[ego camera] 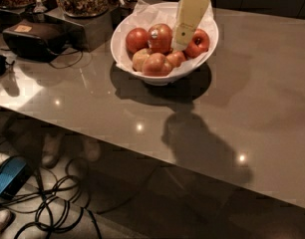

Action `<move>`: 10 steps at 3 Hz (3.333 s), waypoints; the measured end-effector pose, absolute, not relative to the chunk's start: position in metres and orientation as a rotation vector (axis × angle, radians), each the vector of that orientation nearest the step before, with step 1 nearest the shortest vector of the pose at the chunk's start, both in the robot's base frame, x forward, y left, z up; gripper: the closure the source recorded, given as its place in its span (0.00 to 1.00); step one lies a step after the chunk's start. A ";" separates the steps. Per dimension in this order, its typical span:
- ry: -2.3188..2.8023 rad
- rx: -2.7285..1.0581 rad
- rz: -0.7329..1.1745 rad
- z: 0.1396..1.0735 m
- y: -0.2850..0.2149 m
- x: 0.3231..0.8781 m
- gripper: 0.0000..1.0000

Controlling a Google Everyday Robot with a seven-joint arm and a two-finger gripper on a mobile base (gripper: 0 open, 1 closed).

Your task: Pick apple from white bowl

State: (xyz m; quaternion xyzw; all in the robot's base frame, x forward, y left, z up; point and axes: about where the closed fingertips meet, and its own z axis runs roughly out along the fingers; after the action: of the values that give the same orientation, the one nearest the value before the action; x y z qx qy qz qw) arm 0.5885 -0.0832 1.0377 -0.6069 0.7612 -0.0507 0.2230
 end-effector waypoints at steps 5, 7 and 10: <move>2.192 -1.573 -0.020 1.026 -0.049 0.668 0.16; 2.245 -1.519 0.006 1.010 -0.055 0.690 0.11; 2.324 -1.511 0.059 0.976 -0.056 0.700 0.27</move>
Offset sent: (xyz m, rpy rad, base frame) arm 0.0275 0.0175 0.0019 0.0452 0.0384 -0.0276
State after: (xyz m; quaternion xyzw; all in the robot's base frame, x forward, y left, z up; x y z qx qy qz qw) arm 0.6997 -0.0556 0.9764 -0.5356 0.8240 0.0209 0.1834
